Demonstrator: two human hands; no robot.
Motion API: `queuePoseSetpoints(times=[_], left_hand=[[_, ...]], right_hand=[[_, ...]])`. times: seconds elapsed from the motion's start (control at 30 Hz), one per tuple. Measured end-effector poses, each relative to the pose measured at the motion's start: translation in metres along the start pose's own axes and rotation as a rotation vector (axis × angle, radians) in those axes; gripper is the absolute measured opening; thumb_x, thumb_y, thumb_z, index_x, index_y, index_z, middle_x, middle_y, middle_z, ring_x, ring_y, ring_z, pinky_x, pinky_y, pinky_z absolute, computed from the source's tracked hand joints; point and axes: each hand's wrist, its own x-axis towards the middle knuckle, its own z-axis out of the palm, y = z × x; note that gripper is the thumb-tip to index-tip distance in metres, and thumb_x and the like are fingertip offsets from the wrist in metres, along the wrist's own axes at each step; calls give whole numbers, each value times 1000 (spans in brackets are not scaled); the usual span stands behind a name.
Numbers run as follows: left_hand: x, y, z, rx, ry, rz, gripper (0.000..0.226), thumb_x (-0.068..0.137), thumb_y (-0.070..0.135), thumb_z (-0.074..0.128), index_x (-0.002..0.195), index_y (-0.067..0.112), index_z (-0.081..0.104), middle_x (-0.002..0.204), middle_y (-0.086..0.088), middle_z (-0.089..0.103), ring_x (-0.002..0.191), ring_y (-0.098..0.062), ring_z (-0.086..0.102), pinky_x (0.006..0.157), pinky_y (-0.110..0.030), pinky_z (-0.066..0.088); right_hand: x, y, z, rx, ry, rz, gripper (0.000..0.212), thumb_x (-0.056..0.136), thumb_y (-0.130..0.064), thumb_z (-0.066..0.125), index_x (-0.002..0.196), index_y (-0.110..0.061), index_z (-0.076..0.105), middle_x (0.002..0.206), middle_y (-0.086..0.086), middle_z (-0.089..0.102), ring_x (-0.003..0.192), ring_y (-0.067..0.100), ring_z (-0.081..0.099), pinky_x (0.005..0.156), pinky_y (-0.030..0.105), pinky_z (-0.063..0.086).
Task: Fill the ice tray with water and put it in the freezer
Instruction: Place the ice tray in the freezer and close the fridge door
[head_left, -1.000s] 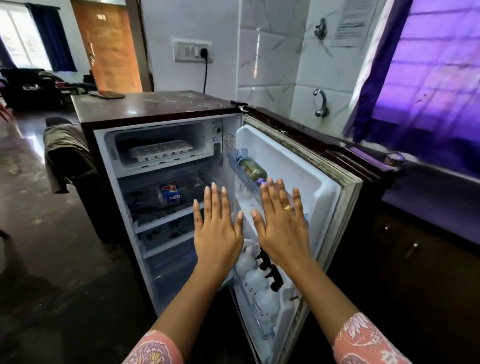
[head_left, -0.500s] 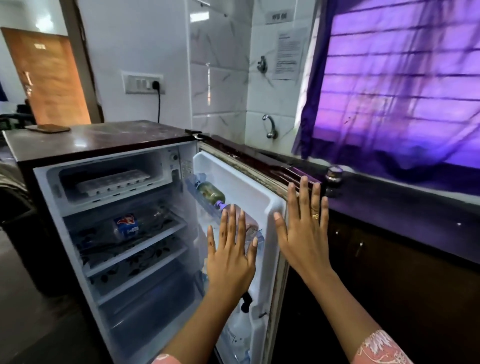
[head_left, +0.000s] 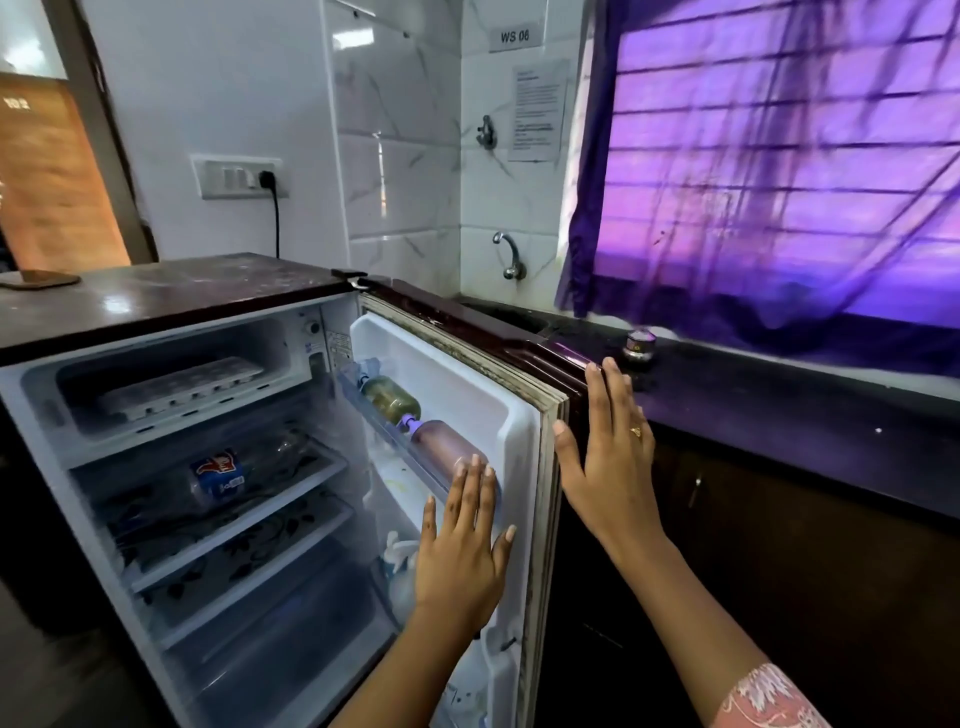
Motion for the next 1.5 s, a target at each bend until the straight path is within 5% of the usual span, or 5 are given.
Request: queuePoseSetpoints(times=[0.6,0.87,1.03,1.27,1.5], left_hand=[[-45,-47,-46,-66,3,-223,74,84,61,-9,147,23,-5,156,8,-9,140,-7,-19,111,-32,-21],[-62,-63,-94,9,214,-192,67,97,52,9,149,10,11,157,-5,6,144,-12,-1,115,-42,-1],[-68,-82,-115,72,268,-200,66,97,50,16,149,11,10,158,-5,5,144,-14,2,116,-41,-5],[-80,-114,-129,210,305,-263,62,97,45,20,148,12,14,157,-7,9,144,-18,8,116,-42,-6],[-87,-151,-133,310,256,-350,63,95,45,23,146,7,25,155,-10,17,143,-18,11,117,-41,0]], right_hand=[[-39,-69,9,-12,12,-128,57,92,-36,33,146,-24,19,155,1,20,144,17,14,111,45,16],[-55,-121,21,258,1,-298,54,93,-31,31,145,-23,19,153,-5,23,142,6,16,107,24,14],[-66,-133,38,292,-6,-210,53,94,-32,25,145,-23,18,155,-4,20,144,8,10,112,32,12],[-78,-154,71,346,-321,-114,55,93,-43,18,146,-30,11,157,-11,7,143,4,-3,116,37,5],[-83,-190,89,360,-487,-176,50,97,-27,35,145,-30,19,155,-9,16,138,5,26,115,37,8]])
